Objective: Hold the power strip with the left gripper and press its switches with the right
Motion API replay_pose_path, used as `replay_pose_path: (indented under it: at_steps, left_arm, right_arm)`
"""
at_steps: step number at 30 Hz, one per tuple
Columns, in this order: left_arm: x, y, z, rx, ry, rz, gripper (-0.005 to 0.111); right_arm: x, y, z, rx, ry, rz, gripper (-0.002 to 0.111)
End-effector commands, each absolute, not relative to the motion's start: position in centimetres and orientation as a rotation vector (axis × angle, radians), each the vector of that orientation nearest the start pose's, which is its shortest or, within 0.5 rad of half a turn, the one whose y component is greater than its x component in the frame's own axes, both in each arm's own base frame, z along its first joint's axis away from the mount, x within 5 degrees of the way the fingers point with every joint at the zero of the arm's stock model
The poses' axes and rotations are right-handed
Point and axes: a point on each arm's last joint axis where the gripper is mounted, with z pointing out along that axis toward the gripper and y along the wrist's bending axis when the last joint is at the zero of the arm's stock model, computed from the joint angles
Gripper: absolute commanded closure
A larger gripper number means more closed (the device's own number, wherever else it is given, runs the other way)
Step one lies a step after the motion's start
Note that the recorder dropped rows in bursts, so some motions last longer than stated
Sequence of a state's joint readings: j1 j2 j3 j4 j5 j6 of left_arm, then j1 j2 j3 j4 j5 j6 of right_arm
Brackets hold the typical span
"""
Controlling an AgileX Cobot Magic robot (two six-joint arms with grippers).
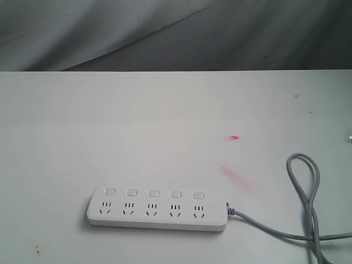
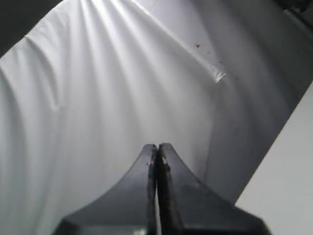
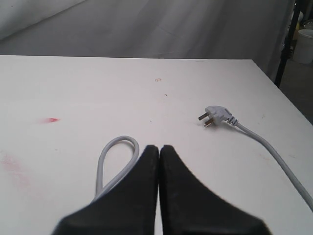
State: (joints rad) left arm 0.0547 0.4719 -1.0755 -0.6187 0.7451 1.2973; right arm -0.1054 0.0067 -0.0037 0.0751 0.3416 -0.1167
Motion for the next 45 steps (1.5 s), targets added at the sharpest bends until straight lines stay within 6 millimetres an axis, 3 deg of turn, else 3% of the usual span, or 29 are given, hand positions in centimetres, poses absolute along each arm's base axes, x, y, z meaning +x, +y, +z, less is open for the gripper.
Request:
replay_pose_path:
  at_steps: [1, 8, 16, 25, 33, 43, 45]
  left_arm:
    - [1.7, -2.0, 44.8, 0.613, 1.246, 0.448, 0.105]
    - [2.1, -0.3, 39.0, 0.105, 1.429, 0.136, 0.105]
    - [4.2, 0.0, 31.7, -0.119, 1.605, -0.066, 0.105]
    - [5.2, 0.0, 26.9, -0.159, 1.696, -0.111, 0.105]
    - [5.9, -0.4, 22.2, -0.079, 1.832, -0.141, 0.105]
    - [6.2, -0.4, 17.9, -0.076, 1.909, -0.138, 0.105]
    - [6.3, -0.4, 18.1, -0.081, 1.882, -0.141, 0.105]
  right_arm:
    - [5.4, -0.4, 18.3, 0.029, 1.822, -0.099, 0.108]
    - [5.4, -0.4, 18.3, 0.029, 1.822, -0.099, 0.108]
    - [5.4, -0.4, 18.3, 0.029, 1.822, -0.099, 0.108]
    - [5.4, -0.4, 18.3, 0.029, 1.822, -0.099, 0.108]
    - [5.4, -0.4, 18.3, 0.029, 1.822, -0.099, 0.108]
    - [5.4, -0.4, 18.3, 0.029, 1.822, -0.099, 0.108]
    - [5.4, -0.4, 18.3, 0.029, 1.822, -0.099, 0.108]
